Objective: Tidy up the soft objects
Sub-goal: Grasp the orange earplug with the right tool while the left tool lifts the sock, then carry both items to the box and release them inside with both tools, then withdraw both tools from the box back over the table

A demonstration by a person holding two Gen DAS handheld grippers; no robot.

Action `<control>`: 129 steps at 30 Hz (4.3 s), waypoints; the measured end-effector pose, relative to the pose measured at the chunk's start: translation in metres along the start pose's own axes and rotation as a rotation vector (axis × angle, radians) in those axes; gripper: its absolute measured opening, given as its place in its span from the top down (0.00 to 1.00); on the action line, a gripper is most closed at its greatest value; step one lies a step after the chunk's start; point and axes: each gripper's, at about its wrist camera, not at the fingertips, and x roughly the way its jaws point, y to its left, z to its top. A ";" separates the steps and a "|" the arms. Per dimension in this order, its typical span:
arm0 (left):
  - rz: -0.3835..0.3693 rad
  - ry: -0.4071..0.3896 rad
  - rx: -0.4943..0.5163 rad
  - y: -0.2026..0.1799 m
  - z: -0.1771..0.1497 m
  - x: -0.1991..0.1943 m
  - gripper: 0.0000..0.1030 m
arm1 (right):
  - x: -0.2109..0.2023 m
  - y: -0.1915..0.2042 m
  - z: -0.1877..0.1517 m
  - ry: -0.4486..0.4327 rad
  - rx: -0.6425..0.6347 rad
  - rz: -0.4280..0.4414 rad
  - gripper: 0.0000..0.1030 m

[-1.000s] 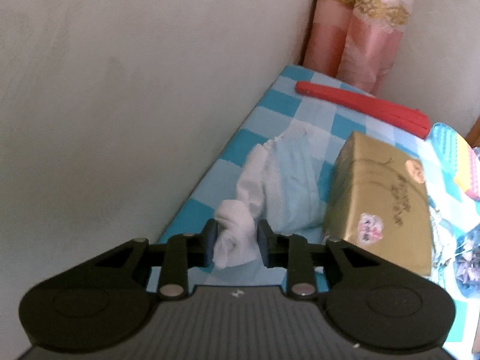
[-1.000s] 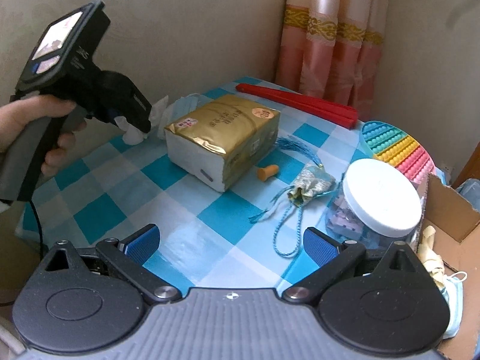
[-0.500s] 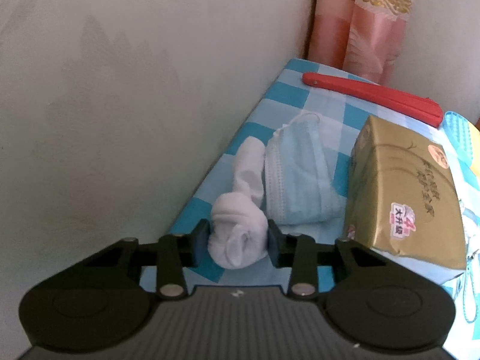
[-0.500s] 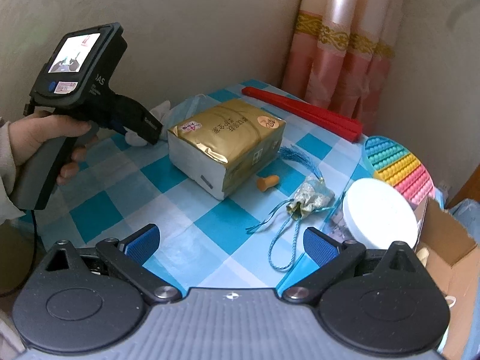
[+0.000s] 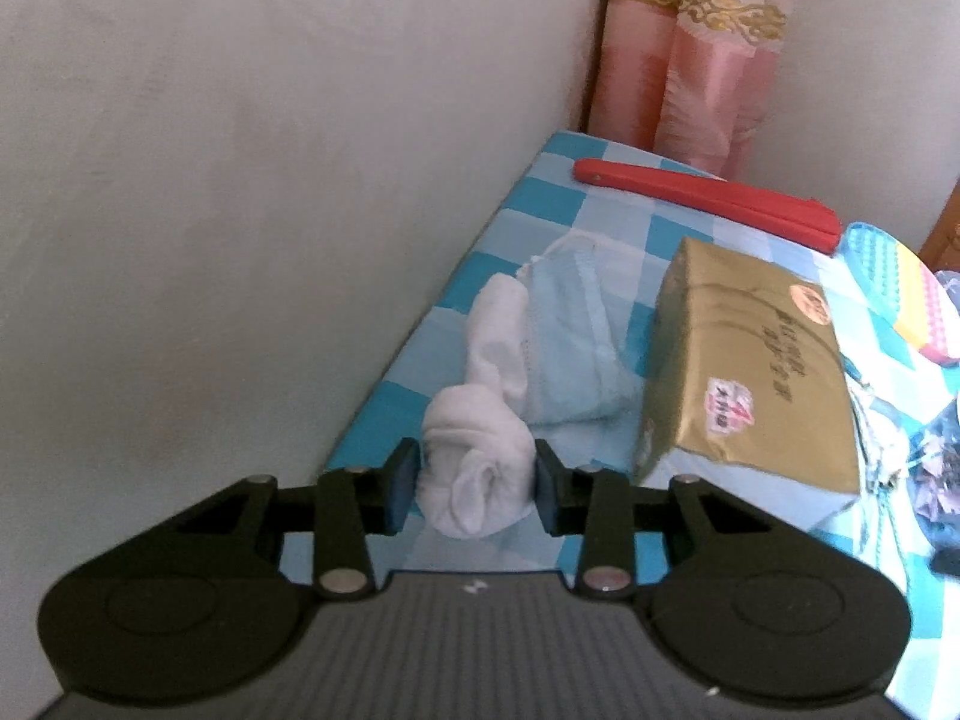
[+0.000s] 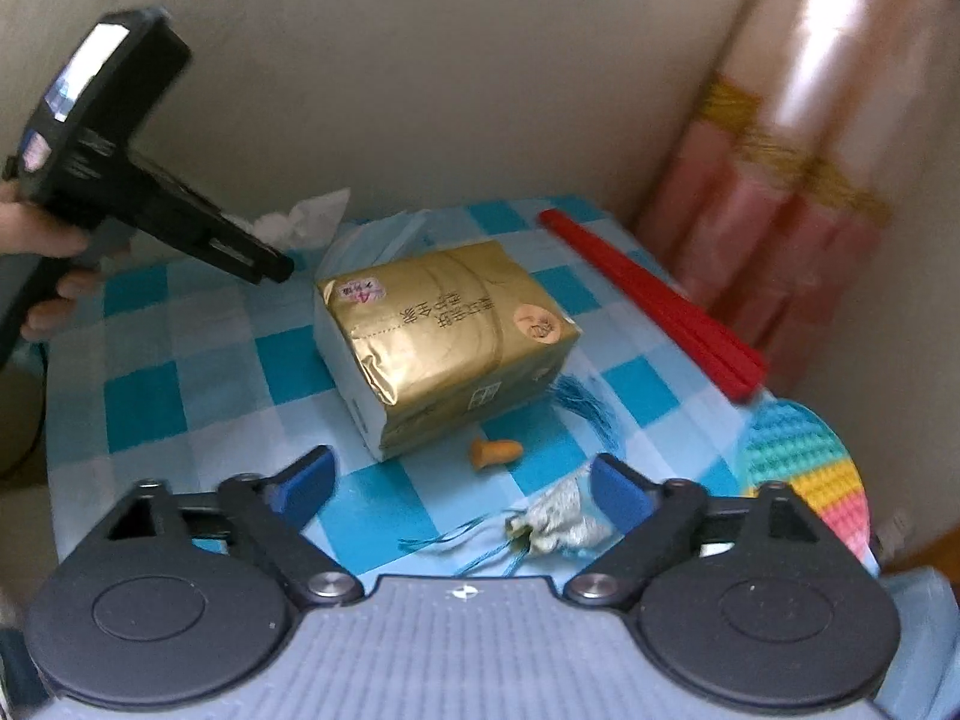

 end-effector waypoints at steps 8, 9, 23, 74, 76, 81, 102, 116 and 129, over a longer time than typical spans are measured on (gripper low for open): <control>-0.008 0.012 -0.005 0.001 -0.010 -0.008 0.63 | 0.065 -0.033 0.014 0.128 -0.108 0.131 0.26; -0.006 0.011 -0.008 0.001 -0.010 -0.009 0.63 | 0.072 -0.034 0.015 0.143 -0.109 0.145 0.28; -0.008 0.019 0.005 -0.002 -0.008 -0.005 0.63 | 0.114 -0.044 0.020 0.209 -0.132 0.226 0.46; -0.394 0.144 0.484 -0.117 -0.074 -0.100 0.63 | -0.103 0.000 -0.110 0.128 0.395 -0.093 0.68; -0.411 0.140 0.507 -0.127 -0.075 -0.104 0.63 | -0.113 -0.011 -0.118 0.113 0.432 -0.126 0.68; -0.439 0.134 0.543 -0.149 -0.071 -0.109 0.63 | -0.117 -0.044 -0.135 0.097 0.499 -0.196 0.68; -0.595 0.110 0.756 -0.309 -0.010 -0.100 0.63 | -0.120 -0.038 -0.180 0.040 0.612 -0.268 0.16; -0.590 0.093 0.686 -0.365 -0.002 -0.064 0.21 | -0.127 -0.036 -0.187 -0.002 0.648 -0.247 0.11; -0.549 -0.034 0.653 -0.292 -0.020 -0.106 0.06 | -0.130 -0.014 -0.172 -0.023 0.675 -0.234 0.00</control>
